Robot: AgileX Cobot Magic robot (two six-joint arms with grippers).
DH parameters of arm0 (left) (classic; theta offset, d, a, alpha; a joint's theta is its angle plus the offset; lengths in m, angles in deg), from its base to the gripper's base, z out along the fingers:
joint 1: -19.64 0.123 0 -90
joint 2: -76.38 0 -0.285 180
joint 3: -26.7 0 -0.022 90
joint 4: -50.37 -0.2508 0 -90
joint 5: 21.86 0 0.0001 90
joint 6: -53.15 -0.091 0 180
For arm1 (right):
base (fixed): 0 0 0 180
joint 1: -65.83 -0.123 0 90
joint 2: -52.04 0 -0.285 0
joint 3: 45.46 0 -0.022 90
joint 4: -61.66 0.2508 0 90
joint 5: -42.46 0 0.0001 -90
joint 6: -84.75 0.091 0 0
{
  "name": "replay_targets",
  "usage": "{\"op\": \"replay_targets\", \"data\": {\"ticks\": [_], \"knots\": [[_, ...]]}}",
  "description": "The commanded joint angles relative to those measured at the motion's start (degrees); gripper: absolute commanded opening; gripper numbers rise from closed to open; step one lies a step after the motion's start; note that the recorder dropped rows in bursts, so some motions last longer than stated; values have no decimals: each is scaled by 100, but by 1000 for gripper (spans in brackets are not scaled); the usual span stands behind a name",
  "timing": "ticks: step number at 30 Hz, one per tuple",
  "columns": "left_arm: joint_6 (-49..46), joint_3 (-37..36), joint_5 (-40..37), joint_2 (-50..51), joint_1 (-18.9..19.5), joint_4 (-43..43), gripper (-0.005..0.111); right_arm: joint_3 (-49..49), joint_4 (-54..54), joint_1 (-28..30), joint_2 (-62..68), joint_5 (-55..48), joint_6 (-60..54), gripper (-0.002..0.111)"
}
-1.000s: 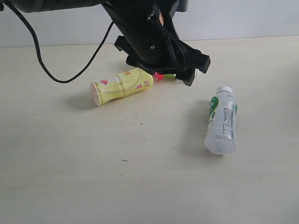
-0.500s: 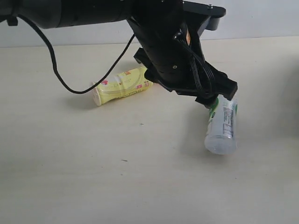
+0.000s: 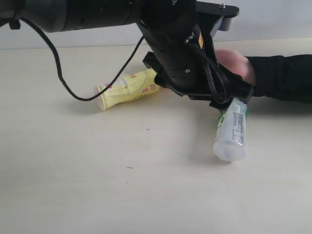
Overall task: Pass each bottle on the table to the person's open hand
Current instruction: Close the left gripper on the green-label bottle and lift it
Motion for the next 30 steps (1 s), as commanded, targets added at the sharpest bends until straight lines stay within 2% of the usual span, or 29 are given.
{"op": "replay_targets", "data": {"ticks": [1,7,21,26,30], "knots": [[71,27,51,54,-34,-4,76,28,-14,29,22,79,1,0],[71,27,144,370,-34,41,76,28,-14,29,22,79,-9,0],[329,27,1387,935,-34,276,76,28,-14,29,22,79,1,0],[329,27,1620,1110,-208,237,76,28,-14,29,22,97,2,0],[329,71,1742,1230,-374,-132,76,28,-14,29,22,75,2,0]]}}
